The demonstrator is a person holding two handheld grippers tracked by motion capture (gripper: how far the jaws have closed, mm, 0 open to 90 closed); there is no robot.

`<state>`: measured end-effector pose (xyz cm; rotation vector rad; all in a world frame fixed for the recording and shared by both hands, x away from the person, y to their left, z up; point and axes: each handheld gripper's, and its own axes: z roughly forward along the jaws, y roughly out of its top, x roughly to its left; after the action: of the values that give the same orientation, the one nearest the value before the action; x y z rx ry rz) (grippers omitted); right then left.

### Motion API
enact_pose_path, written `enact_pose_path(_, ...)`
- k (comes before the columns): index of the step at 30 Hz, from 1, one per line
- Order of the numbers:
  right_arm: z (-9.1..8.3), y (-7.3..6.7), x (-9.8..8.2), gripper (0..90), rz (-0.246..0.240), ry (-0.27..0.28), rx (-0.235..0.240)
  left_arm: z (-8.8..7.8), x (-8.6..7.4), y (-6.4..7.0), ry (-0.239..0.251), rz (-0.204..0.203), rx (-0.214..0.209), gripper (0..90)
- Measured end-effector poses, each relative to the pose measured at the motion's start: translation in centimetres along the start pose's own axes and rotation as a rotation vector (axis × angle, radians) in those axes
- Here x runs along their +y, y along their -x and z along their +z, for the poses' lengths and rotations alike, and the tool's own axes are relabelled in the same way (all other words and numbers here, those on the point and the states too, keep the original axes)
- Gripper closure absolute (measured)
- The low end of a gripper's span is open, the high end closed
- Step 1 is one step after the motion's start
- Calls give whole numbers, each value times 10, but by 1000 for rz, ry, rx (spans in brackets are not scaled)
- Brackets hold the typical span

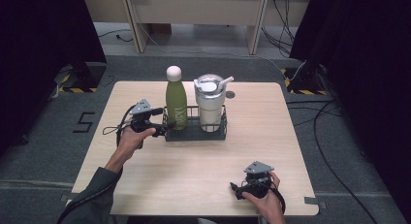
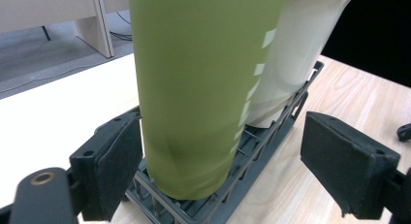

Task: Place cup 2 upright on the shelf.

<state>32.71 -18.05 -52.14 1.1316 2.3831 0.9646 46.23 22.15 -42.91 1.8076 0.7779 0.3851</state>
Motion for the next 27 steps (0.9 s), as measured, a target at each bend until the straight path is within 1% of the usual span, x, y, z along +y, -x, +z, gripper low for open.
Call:
enact_pose_path(6,0,0,0,3,3,1,0,-7,-4,6,-5,1,-9,148)
enact_pose_path(19,0,-1,0,3,5,2,0,-21,-13,16,4,7,-25,149)
enact_pose_path(24,0,-1,0,3,5,2,0,-28,-19,20,27,-7,-35,148)
enact_pose_path(27,0,-1,0,3,5,2,0,-31,-26,23,28,-11,-41,148)
